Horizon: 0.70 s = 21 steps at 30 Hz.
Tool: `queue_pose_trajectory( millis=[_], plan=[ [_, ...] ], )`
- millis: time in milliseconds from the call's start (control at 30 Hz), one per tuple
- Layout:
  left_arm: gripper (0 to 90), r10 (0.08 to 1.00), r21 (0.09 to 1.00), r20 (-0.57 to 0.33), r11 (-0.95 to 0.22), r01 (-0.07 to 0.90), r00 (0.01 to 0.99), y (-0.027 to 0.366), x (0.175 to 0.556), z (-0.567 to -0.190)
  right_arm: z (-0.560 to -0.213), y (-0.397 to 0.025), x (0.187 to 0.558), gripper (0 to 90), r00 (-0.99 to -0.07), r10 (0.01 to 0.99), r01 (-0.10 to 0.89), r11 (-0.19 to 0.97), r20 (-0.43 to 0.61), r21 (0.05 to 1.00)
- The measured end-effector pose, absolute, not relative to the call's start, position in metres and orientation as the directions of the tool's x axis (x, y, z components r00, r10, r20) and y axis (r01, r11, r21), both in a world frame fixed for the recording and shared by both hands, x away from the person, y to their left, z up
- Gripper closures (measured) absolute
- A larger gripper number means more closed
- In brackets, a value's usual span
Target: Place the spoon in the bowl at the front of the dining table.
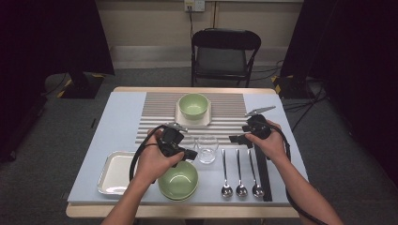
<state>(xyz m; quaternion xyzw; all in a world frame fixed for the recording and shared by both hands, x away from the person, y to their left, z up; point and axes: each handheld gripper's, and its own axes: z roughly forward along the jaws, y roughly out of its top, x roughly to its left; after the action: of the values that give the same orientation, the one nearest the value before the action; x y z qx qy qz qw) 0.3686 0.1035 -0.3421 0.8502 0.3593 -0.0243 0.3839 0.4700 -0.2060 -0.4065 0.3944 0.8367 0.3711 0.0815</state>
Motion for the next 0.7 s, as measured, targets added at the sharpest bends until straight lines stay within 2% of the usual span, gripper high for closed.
queue_pose_trajectory(
  millis=[700],
  plan=[
    [90.0, 0.584, 0.637, -0.316, -0.454, 0.623, 0.748, 0.086, 0.354, -0.348, -0.411, -0.199, 0.456, 16.8, -0.685, 0.711, 0.602, 0.429, 0.160, 0.674]
  ],
)
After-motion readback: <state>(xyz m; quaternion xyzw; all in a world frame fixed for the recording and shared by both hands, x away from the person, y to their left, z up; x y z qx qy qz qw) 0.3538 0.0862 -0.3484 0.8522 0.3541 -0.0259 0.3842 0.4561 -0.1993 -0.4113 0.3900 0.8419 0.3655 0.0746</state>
